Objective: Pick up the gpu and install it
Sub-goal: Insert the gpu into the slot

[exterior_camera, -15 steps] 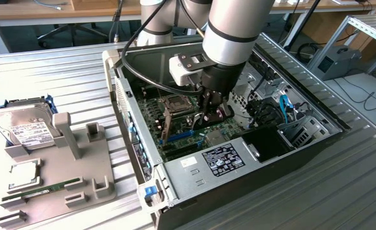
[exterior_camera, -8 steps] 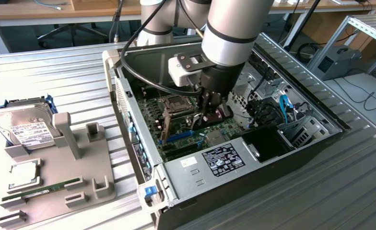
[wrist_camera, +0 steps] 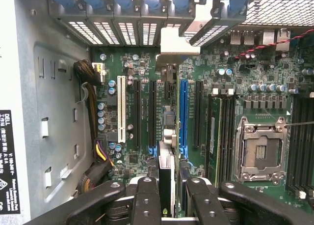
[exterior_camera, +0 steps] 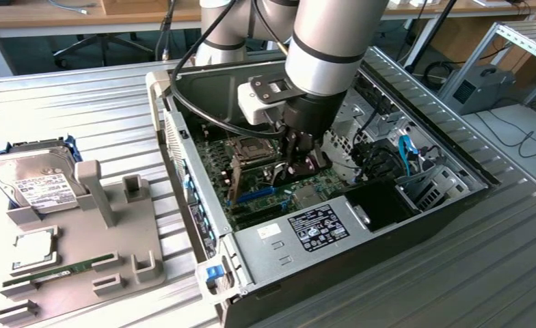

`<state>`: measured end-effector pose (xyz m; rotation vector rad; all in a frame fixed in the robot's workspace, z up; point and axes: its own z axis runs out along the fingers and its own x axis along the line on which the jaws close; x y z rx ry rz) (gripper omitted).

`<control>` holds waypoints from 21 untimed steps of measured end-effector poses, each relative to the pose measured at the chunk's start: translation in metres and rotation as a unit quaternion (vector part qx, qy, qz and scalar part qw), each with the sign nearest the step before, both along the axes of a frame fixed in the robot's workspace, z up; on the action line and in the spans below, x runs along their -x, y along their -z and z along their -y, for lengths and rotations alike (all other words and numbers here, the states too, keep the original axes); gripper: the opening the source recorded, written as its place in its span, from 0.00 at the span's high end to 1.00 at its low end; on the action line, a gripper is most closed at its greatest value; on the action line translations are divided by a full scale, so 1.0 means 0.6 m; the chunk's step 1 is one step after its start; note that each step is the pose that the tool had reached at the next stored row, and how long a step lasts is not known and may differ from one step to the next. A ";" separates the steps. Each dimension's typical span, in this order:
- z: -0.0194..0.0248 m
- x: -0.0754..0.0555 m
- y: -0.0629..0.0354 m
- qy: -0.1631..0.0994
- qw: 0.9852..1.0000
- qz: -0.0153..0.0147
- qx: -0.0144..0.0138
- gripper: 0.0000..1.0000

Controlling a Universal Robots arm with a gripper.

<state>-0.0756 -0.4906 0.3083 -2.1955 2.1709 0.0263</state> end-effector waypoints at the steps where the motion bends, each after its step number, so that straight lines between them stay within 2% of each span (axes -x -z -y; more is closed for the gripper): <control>1: 0.0000 0.000 0.000 0.000 1.000 0.000 0.000 0.74; 21: 0.0000 0.009 0.009 0.000 1.000 0.000 0.000 0.74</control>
